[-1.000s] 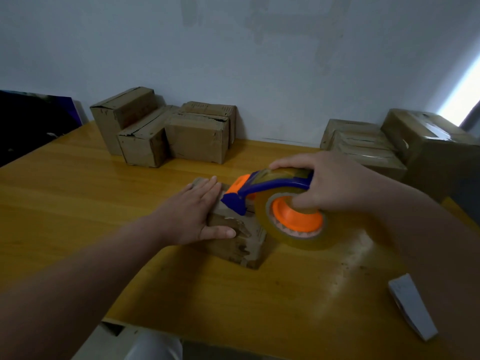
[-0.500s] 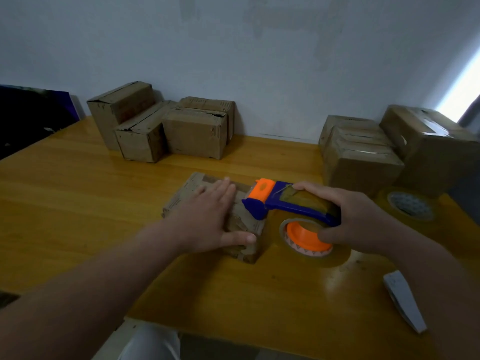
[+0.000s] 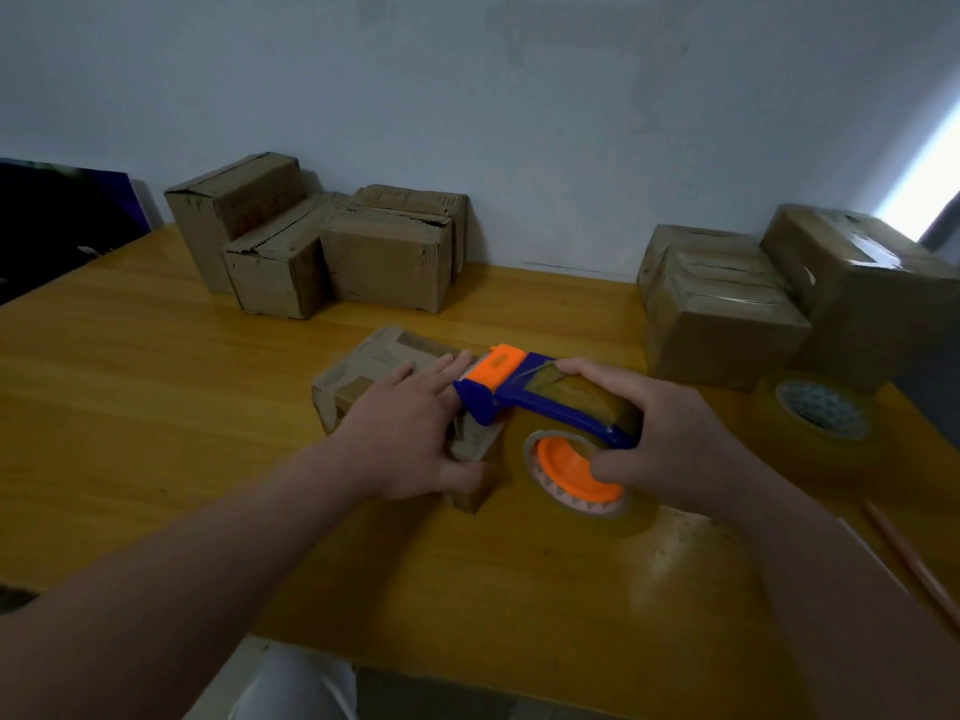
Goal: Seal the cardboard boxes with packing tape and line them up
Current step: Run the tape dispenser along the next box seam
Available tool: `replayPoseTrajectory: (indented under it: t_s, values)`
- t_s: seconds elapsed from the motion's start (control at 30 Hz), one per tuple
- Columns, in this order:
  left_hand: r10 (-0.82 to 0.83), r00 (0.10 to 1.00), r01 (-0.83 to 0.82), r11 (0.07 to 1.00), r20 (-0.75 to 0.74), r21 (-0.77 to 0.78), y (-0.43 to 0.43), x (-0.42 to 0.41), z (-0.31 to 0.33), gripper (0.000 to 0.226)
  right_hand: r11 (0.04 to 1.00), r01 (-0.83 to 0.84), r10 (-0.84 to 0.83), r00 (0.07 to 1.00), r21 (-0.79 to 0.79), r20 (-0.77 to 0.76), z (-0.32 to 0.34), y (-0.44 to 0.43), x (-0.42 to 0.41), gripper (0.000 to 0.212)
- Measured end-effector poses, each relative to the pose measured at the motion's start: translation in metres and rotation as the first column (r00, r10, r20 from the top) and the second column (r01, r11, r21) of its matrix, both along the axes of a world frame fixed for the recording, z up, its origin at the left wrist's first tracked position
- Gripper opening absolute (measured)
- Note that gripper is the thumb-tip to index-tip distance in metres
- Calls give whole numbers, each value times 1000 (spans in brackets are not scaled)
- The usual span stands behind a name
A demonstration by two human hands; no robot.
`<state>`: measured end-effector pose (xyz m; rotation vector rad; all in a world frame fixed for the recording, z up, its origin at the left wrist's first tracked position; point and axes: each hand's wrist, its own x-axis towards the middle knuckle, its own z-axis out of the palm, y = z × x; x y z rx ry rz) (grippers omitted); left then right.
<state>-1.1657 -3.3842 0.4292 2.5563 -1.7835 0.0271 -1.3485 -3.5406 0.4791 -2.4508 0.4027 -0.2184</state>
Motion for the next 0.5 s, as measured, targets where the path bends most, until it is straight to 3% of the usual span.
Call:
replayPoseTrajectory:
  t_s: [0.33, 0.5]
  values:
    - [-49, 999, 49, 996, 4, 71, 4, 23, 1, 108, 1000, -26, 25, 998, -14, -62, 7, 0, -18, 71]
    - [-60, 998, 60, 993, 0, 101, 3, 22, 4, 93, 999, -2, 6, 994, 47, -105, 8, -12, -50, 74]
